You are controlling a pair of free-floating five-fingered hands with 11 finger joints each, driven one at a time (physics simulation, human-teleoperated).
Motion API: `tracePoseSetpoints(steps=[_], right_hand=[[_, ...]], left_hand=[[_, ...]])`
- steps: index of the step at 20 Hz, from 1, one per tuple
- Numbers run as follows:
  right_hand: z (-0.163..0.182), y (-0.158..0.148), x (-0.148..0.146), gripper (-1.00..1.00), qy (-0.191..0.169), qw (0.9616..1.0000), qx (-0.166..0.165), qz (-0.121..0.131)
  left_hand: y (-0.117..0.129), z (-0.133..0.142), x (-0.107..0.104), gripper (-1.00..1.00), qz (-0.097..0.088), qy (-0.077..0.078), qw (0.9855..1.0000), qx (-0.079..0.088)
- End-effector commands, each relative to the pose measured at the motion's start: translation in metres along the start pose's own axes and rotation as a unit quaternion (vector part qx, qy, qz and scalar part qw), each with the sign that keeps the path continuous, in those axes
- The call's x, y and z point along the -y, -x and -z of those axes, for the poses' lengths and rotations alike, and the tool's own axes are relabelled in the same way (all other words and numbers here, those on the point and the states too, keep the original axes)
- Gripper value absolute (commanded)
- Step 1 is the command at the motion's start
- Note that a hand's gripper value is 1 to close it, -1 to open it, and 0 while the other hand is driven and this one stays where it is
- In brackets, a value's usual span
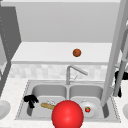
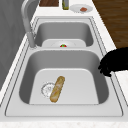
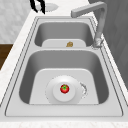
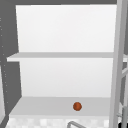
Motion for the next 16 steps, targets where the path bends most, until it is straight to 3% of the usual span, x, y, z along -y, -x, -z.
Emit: tracePoseSetpoints(steps=[1,8,16], right_hand=[[0.006,-0.018,0.006,-1.00,-0.007,0.9992,-0.037,0.017],[0.016,-0.046,0.019,-1.00,-0.008,0.9962,-0.086,0.015],[0.027,-0.077,0.033,-1.00,-0.010,0.9896,-0.143,0.014]], left_hand=[[0.000,0.000,0.000,0.00,0.000,0.000,1.0000,0.000],[0.000,0.000,0.000,0.00,0.000,0.000,1.0000,0.000],[0.000,0.000,0.000,0.00,0.000,0.000,1.0000,0.000]])
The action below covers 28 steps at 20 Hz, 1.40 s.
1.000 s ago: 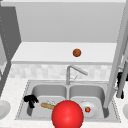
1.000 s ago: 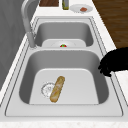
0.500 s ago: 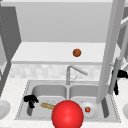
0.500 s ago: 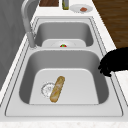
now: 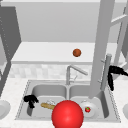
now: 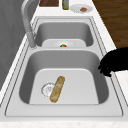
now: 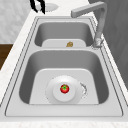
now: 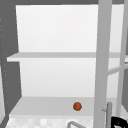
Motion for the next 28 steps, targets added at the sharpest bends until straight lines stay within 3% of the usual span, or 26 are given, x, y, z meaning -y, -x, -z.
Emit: tracePoseSetpoints(steps=[1,5,9,14,21,28], right_hand=[[0.003,-0.020,0.010,-1.00,-0.007,0.9992,-0.038,0.013],[0.001,-0.042,0.014,-1.00,0.003,0.9984,-0.056,0.013],[-0.022,-0.060,0.003,-1.00,0.021,0.9985,-0.048,0.019],[-0.040,-0.081,-0.011,-1.00,0.040,0.9969,-0.046,0.050],[-0.060,-0.106,-0.024,-1.00,0.033,0.9980,-0.030,0.045],[-0.044,-0.148,0.006,-1.00,0.034,0.9935,-0.083,0.070]], left_hand=[[0.000,0.000,0.000,0.00,0.000,0.000,1.0000,0.000],[0.000,0.000,0.000,0.00,0.000,0.000,1.0000,0.000],[0.000,0.000,0.000,0.00,0.000,0.000,1.0000,0.000],[0.000,0.000,0.000,0.00,0.000,0.000,1.0000,0.000],[0.000,0.000,0.000,0.00,0.000,0.000,1.0000,0.000],[0.000,0.000,0.000,0.00,0.000,0.000,1.0000,0.000]])
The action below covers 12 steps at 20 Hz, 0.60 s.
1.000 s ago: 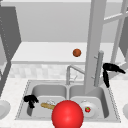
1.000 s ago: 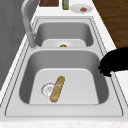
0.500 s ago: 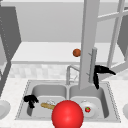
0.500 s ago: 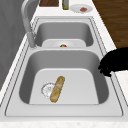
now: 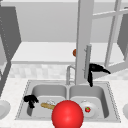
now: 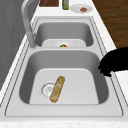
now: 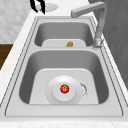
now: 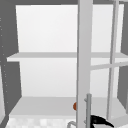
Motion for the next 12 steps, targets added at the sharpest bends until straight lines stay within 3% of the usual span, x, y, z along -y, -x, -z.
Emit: tracePoseSetpoints(steps=[1,12], right_hand=[[0.001,-0.032,0.011,-1.00,-0.005,0.9998,0.008,0.018],[0.017,-0.094,0.029,-1.00,-0.012,0.9985,-0.049,0.021]], left_hand=[[0.000,0.000,0.000,0.00,0.000,0.000,1.0000,0.000],[0.000,0.000,0.000,0.00,0.000,0.000,1.0000,0.000]])
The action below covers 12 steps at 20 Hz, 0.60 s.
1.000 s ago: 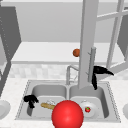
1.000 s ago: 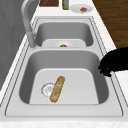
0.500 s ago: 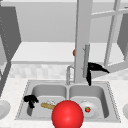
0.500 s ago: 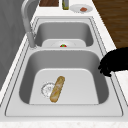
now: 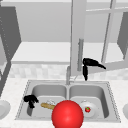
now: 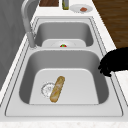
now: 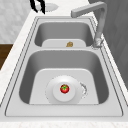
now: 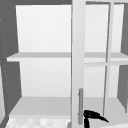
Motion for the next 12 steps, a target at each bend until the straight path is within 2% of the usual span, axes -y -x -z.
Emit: tracePoseSetpoints(steps=[1,7,12], right_hand=[[0.006,-0.032,0.005,-1.00,-0.004,0.9999,0.006,0.013],[0.012,-0.069,0.011,-1.00,-0.002,0.9997,-0.023,0.008],[0.019,-0.105,0.006,-1.00,0.011,0.9978,-0.065,-0.003]], left_hand=[[0.000,0.000,0.000,0.00,0.000,0.000,1.0000,0.000],[0.000,0.000,0.000,0.00,0.000,0.000,1.0000,0.000],[0.000,0.000,0.000,0.00,0.000,0.000,1.0000,0.000]])
